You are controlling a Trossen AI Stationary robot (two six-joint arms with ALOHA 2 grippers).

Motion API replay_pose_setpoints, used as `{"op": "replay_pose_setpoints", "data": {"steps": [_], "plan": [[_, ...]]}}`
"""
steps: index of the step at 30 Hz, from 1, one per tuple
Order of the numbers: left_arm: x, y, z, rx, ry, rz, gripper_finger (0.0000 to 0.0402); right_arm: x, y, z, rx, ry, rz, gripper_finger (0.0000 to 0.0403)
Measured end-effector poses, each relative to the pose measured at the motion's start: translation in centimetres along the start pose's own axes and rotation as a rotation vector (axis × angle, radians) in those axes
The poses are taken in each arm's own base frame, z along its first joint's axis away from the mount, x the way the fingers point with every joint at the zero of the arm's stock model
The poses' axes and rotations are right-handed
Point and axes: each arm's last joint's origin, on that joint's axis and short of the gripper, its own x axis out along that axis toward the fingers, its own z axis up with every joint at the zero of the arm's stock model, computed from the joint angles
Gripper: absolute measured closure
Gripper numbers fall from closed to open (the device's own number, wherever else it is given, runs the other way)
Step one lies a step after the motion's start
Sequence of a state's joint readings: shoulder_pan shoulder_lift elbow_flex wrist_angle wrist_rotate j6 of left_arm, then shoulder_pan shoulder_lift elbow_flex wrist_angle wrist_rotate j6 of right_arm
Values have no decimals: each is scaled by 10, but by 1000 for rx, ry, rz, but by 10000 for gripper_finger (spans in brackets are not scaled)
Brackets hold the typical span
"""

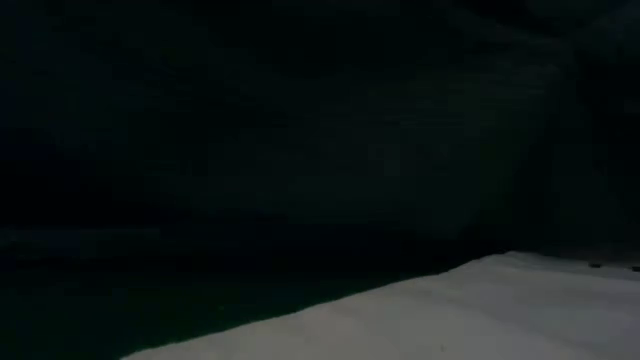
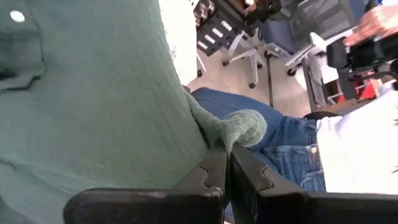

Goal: Fold Laundry from Bin
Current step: Fold the dark green polo shirt

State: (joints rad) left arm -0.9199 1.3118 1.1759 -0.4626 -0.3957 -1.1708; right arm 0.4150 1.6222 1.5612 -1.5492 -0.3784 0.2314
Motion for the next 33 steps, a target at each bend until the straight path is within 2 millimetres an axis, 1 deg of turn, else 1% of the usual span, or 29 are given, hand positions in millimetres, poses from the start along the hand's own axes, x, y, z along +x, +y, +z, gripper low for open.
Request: {"op": "replay_pose_setpoints", "data": {"steps": [3, 7, 12, 15, 18, 22, 29, 33], "plan": [[12, -3, -5, -6, 28, -15, 401, 5, 14, 0, -44, -23, 5, 401], [31, -5, -15, -6, 75, -28, 401, 13, 35, 0, -54, -66, 23, 401], [55, -8, -26, -24, 129, -63, 401, 24, 62, -7, -54, -70, 48, 401], [63, -12, -30, -48, 146, -119, 401, 29, 76, -15, -20, -32, 89, 401], [66, -15, -34, -42, 148, -134, 401, 35, 88, -22, -13, -25, 78, 401], [74, -12, -39, -35, 158, -108, 401, 43, 100, -21, -37, -77, 45, 401], [92, -5, -50, -26, 185, -60, 400, 62, 112, -5, 9, -110, 67, 389], [100, -2, -56, -72, 229, -43, 380, 71, 113, 1, 33, -72, 69, 370]]}}
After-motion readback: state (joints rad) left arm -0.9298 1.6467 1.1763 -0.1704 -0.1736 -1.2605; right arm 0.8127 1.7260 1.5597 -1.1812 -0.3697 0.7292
